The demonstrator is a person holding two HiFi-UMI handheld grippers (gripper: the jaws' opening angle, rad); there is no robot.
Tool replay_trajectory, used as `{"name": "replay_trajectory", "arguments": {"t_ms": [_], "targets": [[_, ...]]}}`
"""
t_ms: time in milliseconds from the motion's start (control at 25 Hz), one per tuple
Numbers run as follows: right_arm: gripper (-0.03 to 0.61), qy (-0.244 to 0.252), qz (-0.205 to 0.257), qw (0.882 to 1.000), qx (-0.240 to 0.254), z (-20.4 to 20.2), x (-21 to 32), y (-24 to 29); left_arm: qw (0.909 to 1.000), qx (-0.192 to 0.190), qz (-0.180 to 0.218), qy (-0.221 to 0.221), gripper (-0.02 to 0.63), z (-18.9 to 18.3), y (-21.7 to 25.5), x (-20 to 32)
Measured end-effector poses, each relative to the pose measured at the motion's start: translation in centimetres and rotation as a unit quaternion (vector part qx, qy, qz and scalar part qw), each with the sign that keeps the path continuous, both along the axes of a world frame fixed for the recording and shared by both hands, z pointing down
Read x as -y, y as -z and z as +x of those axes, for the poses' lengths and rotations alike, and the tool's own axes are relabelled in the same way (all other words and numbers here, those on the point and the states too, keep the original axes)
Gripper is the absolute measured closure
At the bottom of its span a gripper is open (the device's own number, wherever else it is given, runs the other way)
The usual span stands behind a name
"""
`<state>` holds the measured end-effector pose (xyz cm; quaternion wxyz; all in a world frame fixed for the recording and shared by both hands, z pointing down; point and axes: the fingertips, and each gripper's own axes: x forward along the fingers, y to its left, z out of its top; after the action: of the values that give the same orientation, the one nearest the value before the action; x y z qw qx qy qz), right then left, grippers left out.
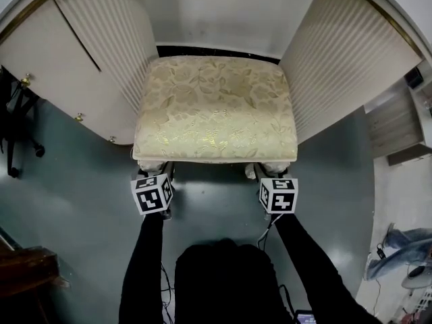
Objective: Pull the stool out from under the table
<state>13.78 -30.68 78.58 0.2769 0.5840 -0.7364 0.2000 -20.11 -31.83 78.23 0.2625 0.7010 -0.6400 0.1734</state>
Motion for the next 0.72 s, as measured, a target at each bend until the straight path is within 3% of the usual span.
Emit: {"name": "replay_trajectory", "arguments": {"t_ms": [240, 720], "targets": [[0.374, 0.024, 0.019, 0.999, -0.014, -0.27, -0.02, 0.41, 0.9995, 0.029, 0.007, -0.003, 0.405, 0.2, 0.49, 0.34], [0.383, 0.026, 0.02, 0.999, 0.004, -0.45, -0.01, 0.49, 0.9995, 0.03, 0.005, 0.0, 0.414, 0.02, 0.67, 0.14]]}}
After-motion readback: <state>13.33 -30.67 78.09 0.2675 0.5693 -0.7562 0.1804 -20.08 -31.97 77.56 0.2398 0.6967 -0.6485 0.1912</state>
